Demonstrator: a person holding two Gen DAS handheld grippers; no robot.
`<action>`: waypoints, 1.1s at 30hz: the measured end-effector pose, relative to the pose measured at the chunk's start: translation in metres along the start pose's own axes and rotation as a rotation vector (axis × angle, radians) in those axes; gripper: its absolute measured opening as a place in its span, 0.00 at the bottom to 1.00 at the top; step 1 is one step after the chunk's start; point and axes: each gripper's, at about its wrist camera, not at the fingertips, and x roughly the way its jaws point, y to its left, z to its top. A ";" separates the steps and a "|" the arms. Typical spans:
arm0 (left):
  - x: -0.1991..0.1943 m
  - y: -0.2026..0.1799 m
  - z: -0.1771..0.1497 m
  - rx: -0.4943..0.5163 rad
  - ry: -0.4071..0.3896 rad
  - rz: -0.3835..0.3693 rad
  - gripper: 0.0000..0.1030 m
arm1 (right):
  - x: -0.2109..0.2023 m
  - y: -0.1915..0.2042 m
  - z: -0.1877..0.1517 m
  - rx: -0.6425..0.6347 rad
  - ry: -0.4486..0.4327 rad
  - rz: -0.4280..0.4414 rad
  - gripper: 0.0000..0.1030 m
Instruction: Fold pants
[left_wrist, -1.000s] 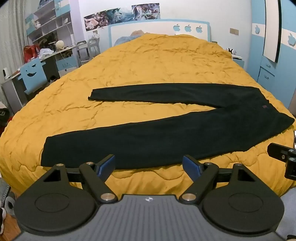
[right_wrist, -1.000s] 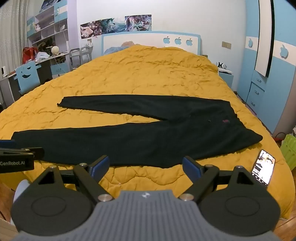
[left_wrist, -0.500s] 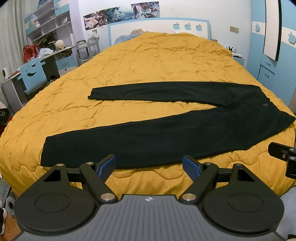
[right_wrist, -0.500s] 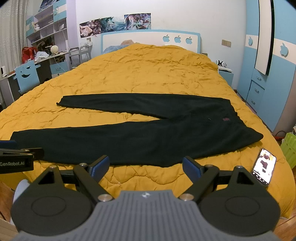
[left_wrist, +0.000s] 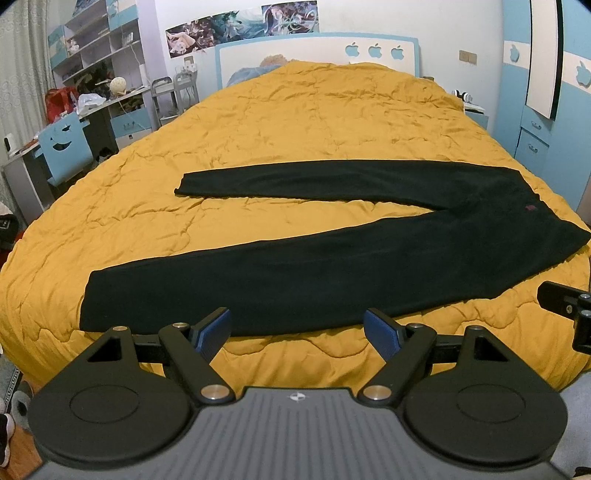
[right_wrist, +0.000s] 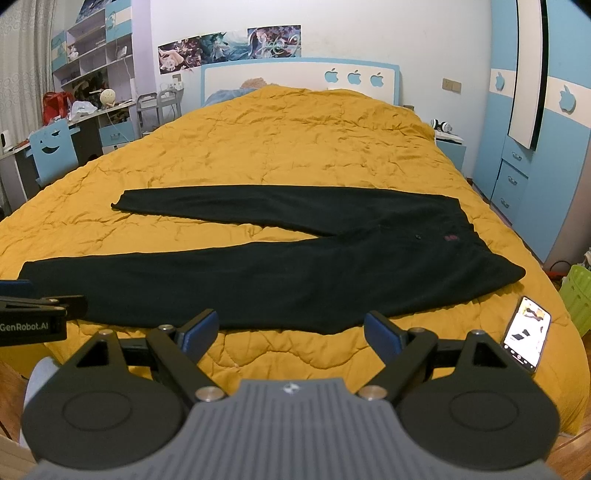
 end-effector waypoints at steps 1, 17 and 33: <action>0.000 0.000 -0.001 0.000 0.000 0.000 0.92 | 0.004 0.000 -0.002 0.000 0.001 0.000 0.80; 0.004 0.000 -0.002 -0.001 0.004 -0.001 0.92 | 0.005 -0.001 0.004 -0.001 0.009 -0.005 0.80; 0.004 0.000 0.000 -0.001 0.008 -0.002 0.92 | 0.005 -0.001 0.004 -0.001 0.009 -0.005 0.80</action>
